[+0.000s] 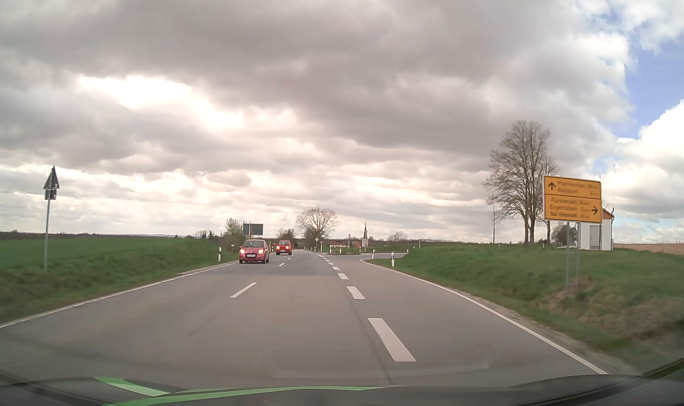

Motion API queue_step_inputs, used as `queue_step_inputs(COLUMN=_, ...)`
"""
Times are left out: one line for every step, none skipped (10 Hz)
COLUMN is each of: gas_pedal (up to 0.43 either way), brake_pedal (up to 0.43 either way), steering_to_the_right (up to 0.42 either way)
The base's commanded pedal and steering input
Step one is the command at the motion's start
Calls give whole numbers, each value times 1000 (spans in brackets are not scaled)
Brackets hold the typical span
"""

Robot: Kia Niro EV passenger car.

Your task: Follow the waypoints while adhering to traffic rules and regulations

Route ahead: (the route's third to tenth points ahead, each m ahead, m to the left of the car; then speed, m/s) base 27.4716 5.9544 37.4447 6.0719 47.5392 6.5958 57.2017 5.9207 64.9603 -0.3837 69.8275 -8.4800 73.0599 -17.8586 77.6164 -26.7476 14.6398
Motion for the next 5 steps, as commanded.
queue_step_inputs(gas_pedal=0, brake_pedal=49, steering_to_the_right=3)
queue_step_inputs(gas_pedal=0, brake_pedal=49, steering_to_the_right=3)
queue_step_inputs(gas_pedal=0, brake_pedal=61, steering_to_the_right=3)
queue_step_inputs(gas_pedal=0, brake_pedal=67, steering_to_the_right=3)
queue_step_inputs(gas_pedal=0, brake_pedal=79, steering_to_the_right=3)
